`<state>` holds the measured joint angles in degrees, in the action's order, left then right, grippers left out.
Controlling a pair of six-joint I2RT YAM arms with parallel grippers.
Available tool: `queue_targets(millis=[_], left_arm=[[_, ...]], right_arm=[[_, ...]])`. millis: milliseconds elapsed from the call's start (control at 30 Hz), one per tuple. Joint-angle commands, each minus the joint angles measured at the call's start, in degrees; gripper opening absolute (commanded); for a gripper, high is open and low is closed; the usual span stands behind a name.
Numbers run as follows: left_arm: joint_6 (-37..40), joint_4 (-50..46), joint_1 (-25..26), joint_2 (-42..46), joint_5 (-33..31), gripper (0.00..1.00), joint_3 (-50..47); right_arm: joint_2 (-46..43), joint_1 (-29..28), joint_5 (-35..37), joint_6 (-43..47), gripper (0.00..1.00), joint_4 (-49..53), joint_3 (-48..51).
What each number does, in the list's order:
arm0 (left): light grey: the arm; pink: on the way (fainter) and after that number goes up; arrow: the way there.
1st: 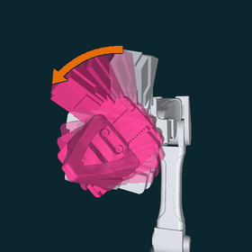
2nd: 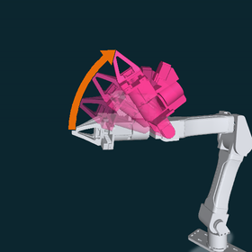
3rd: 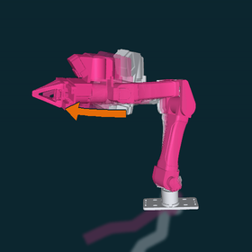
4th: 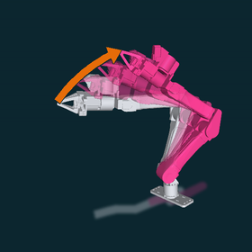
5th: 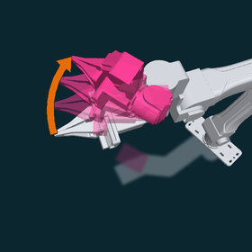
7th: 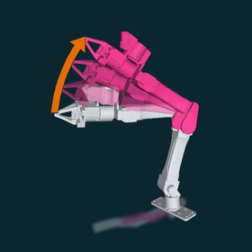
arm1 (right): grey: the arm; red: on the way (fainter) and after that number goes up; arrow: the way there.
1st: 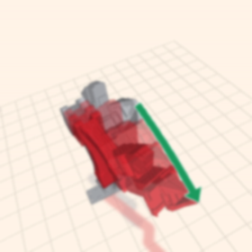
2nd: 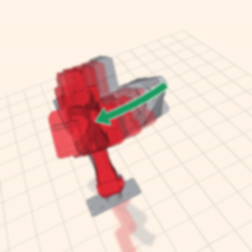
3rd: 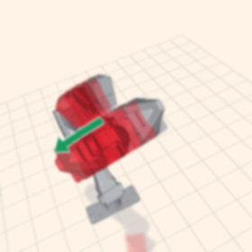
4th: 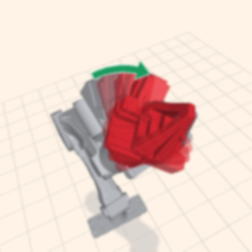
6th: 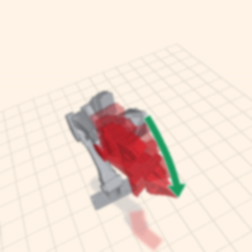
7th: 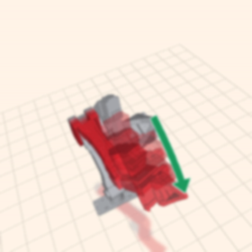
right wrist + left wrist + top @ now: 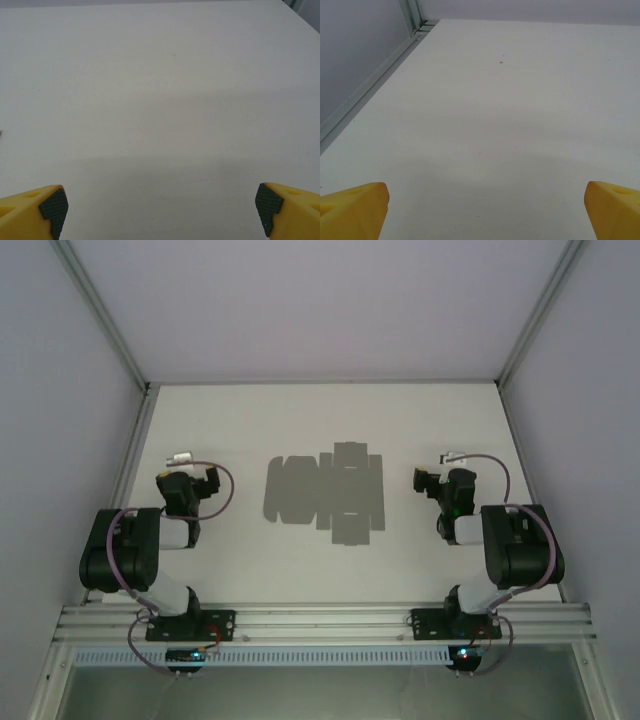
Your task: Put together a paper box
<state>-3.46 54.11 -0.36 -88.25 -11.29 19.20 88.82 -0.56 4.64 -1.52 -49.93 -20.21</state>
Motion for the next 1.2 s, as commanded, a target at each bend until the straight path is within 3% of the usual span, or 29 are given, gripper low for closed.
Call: queue_targets(millis=[0, 833, 900, 1000, 1167], left_arm=[[0.4, 2.2, -0.1, 0.1, 0.7, 0.99, 0.2], [0.5, 1.6, 0.0, 0.7, 0.5, 1.00, 0.7], [1.1, -3.5, 0.1, 3.0, 1.0, 1.00, 2.3], [0.9, -15.5, 1.9, 9.6, -5.8, 0.99, 6.4], [-9.1, -30.2, 2.4, 21.2, 2.7, 0.99, 11.2]], right_arm=[[0.1, 0.1, -0.6, 0.6, 0.99, -0.6, -1.0], [-0.4, 2.2, -6.2, -0.7, 0.99, -1.8, -0.4], [-2.2, 1.9, -4.7, -0.9, 0.99, 0.1, -0.7], [-8.2, 1.7, -4.3, -0.7, 0.99, 9.3, -3.7], [-14.7, -1.3, -3.2, -0.9, 0.99, 30.5, -15.2]])
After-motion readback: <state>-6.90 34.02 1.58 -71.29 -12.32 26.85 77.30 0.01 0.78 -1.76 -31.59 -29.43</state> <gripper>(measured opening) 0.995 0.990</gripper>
